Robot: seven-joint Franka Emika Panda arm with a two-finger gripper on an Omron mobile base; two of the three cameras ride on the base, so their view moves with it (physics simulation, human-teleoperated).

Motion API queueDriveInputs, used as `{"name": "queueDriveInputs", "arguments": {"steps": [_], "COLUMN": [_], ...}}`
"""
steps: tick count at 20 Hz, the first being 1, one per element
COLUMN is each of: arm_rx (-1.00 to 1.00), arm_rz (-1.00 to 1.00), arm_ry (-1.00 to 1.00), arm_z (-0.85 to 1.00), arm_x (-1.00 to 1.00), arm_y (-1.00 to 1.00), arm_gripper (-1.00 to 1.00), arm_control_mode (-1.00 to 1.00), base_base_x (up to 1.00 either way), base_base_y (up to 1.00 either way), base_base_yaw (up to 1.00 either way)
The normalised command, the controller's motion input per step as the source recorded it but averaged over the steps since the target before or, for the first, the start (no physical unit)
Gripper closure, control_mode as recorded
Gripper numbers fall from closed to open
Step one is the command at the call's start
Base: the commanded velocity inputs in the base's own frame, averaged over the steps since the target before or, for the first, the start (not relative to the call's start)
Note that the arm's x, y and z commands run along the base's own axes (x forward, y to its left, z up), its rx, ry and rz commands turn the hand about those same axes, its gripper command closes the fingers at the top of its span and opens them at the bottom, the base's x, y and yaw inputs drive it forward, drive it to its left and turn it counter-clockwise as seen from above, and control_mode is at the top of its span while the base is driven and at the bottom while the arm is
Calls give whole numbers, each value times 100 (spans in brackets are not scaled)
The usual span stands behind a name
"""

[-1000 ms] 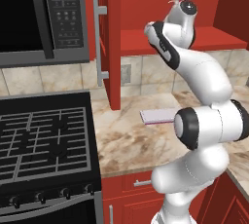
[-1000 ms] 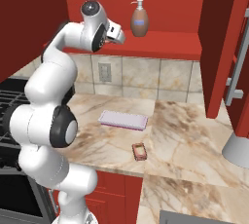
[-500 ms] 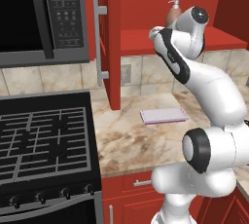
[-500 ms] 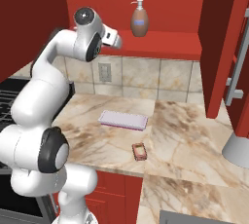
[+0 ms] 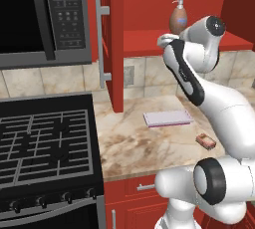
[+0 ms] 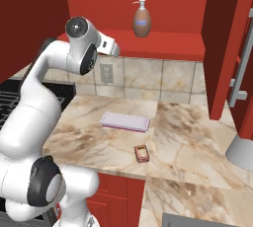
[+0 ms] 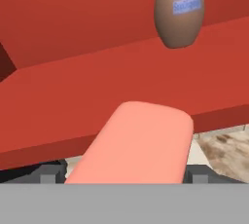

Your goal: Pick the bar soap and bar soap from the cabinet and place them on the counter.

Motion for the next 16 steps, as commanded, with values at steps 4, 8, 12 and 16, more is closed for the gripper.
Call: {"name": "queueDriveInputs", "arguments": {"steps": [4,8,12,16], "arm_rx": [0,0,0,0], "arm_rz": [0,0,0,0], "arm_ry": [-3,-1,0,0], "arm_z": [1,0,0,0], "arm_x": [-63,-62,-57,-45], "arm_y": [0,0,2,8], "arm_gripper": [100,100,100,100], "arm_control_mode": [-100,-100,-100,-100], "base_base_x": [0,0,0,0], "base_base_y": [0,0,0,0], "base_base_yaw": [0,0,0,0]}}
